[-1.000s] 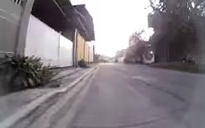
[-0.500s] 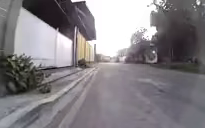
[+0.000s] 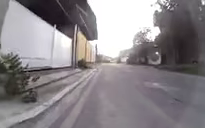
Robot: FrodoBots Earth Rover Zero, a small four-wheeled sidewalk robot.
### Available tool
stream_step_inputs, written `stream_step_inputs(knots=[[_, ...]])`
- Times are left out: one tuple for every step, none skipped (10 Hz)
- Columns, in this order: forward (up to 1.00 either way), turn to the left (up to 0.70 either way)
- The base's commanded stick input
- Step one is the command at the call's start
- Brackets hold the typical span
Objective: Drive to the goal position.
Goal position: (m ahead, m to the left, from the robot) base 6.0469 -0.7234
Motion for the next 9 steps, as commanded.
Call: stream_step_inputs(knots=[[1.00, 0.00], [1.00, -0.03], [1.00, -0.40], [1.00, -0.40], [1.00, -0.40], [1.00, -0.35], [1.00, -0.15], [1.00, 0.00], [1.00, 0.00]])
